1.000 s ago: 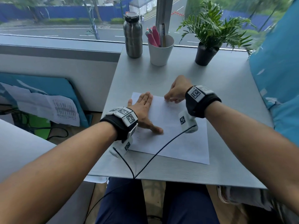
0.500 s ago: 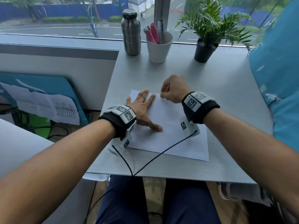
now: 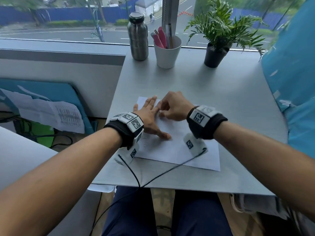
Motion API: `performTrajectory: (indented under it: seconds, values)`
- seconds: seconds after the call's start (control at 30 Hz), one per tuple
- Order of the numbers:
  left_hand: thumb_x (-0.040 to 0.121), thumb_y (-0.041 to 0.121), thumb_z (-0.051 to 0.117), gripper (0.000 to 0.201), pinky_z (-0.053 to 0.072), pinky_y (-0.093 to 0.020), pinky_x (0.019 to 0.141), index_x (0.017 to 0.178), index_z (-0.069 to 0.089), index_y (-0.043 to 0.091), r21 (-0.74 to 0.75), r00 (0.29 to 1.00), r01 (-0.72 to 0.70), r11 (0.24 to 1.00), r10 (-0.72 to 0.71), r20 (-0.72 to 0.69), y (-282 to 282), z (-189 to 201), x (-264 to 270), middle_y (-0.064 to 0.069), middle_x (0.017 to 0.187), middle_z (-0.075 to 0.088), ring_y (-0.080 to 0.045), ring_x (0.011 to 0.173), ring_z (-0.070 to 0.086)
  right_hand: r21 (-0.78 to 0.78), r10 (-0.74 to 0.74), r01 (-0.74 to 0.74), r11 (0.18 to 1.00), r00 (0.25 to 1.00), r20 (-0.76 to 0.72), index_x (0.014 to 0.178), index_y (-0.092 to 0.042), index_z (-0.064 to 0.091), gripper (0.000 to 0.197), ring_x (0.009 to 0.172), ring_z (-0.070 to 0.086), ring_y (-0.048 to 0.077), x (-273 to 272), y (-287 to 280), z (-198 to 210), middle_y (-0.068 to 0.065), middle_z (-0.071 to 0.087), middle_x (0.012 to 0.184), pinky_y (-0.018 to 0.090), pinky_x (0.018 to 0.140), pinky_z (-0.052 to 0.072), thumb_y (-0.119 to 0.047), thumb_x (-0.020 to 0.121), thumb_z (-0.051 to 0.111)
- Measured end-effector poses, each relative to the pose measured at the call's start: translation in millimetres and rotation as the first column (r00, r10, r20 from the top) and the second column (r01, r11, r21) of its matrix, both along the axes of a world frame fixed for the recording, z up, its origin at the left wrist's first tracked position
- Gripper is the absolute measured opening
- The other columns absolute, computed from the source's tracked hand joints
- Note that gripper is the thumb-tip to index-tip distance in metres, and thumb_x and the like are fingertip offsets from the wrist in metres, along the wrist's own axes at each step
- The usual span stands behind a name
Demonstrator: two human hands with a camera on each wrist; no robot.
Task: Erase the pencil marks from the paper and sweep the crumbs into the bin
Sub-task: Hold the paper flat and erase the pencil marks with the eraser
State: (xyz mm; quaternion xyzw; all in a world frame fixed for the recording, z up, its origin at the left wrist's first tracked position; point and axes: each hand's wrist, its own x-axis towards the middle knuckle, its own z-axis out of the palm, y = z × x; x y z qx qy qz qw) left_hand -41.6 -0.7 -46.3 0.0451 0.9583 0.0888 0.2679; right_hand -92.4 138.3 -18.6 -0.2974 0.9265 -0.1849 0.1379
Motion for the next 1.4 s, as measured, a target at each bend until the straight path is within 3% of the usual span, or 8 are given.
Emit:
performTrajectory:
  seconds: [0.2,0.3,0.5,0.67,0.77,1.0,1.23,1.4]
  values:
    - [0.053,0.093,0.055,0.147,-0.015,-0.050,0.115,0.150,-0.025,0.017,-0.007,1.000,0.025,1.000,-0.025,-0.019,-3.9,-3.4,3.0,0.005,0.156,-0.032,-0.011,0.144,-0.027,-0.036,-0.248,0.250,0.968,0.967,0.050,0.081,-0.011,0.077,0.012,0.066,0.063,0.011,-40.3,39.6,11.9,0.001,0.072,0.076,0.023,0.062,0.052,-0.022,0.076,0.079]
    - [0.055,0.095,0.049,0.145,-0.010,-0.049,0.119,0.151,-0.023,0.013,-0.017,0.997,0.063,0.998,-0.063,-0.045,-7.8,-3.6,4.6,0.002,0.157,-0.030,-0.013,0.144,-0.026,0.191,-0.219,0.181,0.965,0.955,0.200,0.075,-0.014,0.075,0.006,0.053,0.059,0.013,-34.1,68.3,14.8,0.004,0.071,0.069,0.022,0.050,0.051,-0.019,0.074,0.079]
    - [0.074,0.088,0.026,0.124,-0.004,-0.042,0.121,0.152,-0.007,-0.002,-0.174,0.990,0.033,0.984,-0.056,-0.129,1.1,9.9,5.3,-0.016,0.160,-0.014,-0.028,0.149,-0.010,0.189,-0.206,0.178,0.966,0.968,0.144,0.079,-0.017,0.075,0.006,0.073,0.065,0.017,-23.5,86.7,4.1,0.002,0.072,0.082,0.030,0.070,0.057,-0.020,0.074,0.076]
    - [0.086,0.076,0.031,0.099,-0.008,-0.038,0.121,0.155,-0.006,0.014,-0.024,0.858,0.492,0.870,-0.489,-0.154,28.6,8.1,22.1,-0.002,0.161,-0.015,-0.015,0.148,-0.015,0.174,-0.210,0.181,0.968,0.964,0.163,0.083,-0.016,0.076,0.008,0.068,0.063,0.011,-27.1,90.0,2.8,0.002,0.074,0.081,0.024,0.067,0.052,-0.020,0.076,0.076]
    - [0.087,0.072,0.036,0.094,-0.015,-0.033,0.117,0.155,-0.009,0.026,0.095,0.822,0.569,0.817,-0.561,-0.096,23.2,-0.7,13.9,0.007,0.161,-0.018,-0.009,0.146,-0.019,0.167,-0.214,0.187,0.968,0.963,0.164,0.082,-0.016,0.077,0.007,0.064,0.061,0.008,-27.1,89.4,2.5,0.001,0.074,0.079,0.020,0.059,0.047,-0.021,0.077,0.076]
    - [0.087,0.076,0.025,0.099,-0.003,-0.041,0.121,0.154,-0.008,0.013,-0.210,0.968,0.188,0.959,-0.218,-0.128,-17.4,8.4,-44.1,-0.005,0.162,-0.014,-0.020,0.149,-0.010,0.182,-0.248,0.215,0.960,0.951,0.182,0.076,-0.014,0.078,0.006,0.064,0.062,0.008,-25.7,86.6,4.2,-0.003,0.071,0.070,0.019,0.053,0.045,-0.020,0.076,0.075]
    - [0.087,0.073,0.034,0.093,-0.013,-0.034,0.117,0.155,-0.009,0.026,0.012,0.767,0.639,0.769,-0.636,-0.087,24.7,0.2,2.3,0.008,0.160,-0.018,-0.009,0.146,-0.018,0.192,-0.240,0.210,0.959,0.959,0.149,0.078,-0.014,0.077,0.005,0.064,0.061,0.011,-25.3,84.6,3.5,-0.002,0.068,0.067,0.018,0.053,0.043,-0.018,0.076,0.075]
    - [0.091,0.070,0.029,0.091,-0.002,-0.045,0.120,0.155,-0.009,0.018,-0.093,0.942,0.310,0.946,-0.319,-0.103,-2.2,-0.8,-33.0,-0.001,0.162,-0.016,-0.015,0.149,-0.010,0.191,-0.253,0.221,0.956,0.954,0.159,0.080,-0.015,0.078,0.006,0.063,0.058,0.005,-23.5,84.7,4.2,-0.006,0.066,0.067,0.017,0.051,0.041,-0.020,0.077,0.076]
